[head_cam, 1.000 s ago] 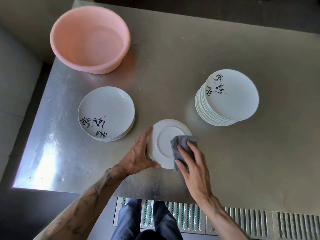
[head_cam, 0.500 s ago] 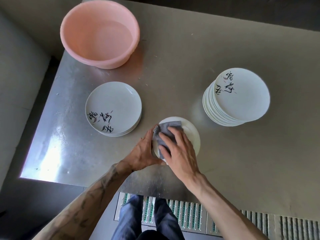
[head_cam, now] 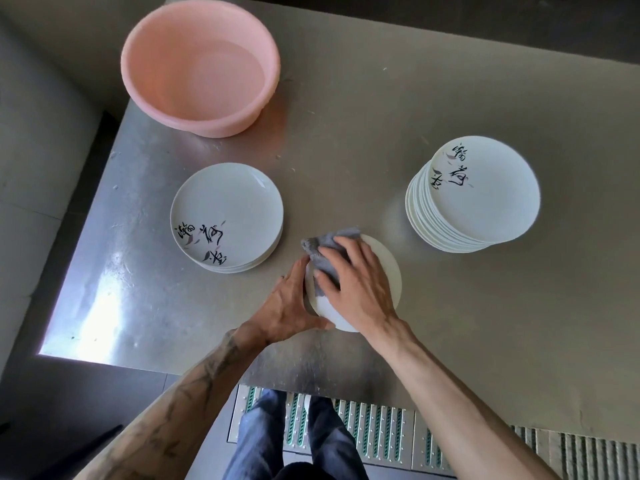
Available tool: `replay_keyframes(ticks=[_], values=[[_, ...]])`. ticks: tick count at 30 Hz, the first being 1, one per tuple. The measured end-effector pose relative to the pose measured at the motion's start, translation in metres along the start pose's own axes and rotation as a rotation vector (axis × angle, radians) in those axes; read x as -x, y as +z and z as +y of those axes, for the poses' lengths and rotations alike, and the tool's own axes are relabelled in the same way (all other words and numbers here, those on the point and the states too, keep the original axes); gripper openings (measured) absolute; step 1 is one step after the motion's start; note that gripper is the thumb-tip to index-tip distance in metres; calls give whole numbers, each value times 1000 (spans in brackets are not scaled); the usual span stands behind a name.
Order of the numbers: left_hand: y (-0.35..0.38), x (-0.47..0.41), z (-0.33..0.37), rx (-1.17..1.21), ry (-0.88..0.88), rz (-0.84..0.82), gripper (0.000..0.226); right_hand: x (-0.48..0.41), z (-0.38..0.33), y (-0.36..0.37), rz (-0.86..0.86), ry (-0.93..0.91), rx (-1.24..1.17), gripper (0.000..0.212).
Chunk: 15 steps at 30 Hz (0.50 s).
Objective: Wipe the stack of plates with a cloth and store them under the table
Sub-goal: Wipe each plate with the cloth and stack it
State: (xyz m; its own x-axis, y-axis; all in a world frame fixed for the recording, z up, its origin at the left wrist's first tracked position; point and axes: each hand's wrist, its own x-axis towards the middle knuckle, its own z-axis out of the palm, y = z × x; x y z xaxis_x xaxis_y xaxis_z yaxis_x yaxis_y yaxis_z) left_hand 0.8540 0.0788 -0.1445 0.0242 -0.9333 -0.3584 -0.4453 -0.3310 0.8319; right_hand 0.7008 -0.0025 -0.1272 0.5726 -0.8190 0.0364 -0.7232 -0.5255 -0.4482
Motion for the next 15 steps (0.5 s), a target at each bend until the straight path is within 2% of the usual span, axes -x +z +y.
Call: replay_keyframes(ticks=[2,5,11,15], values=[[1,0,-1,-18,0,6,130,-2,13,-7,10,10,-8,40],[2,2,-2,-72,7,3,132,1,34,-19,17,193,-44,44],[5,2,-5,-313,44,-62,135,62,39,-21,95,377,-80,50],[5,2,-5,-403,59,-84,139,61,30,-10,130,344,-58,50]])
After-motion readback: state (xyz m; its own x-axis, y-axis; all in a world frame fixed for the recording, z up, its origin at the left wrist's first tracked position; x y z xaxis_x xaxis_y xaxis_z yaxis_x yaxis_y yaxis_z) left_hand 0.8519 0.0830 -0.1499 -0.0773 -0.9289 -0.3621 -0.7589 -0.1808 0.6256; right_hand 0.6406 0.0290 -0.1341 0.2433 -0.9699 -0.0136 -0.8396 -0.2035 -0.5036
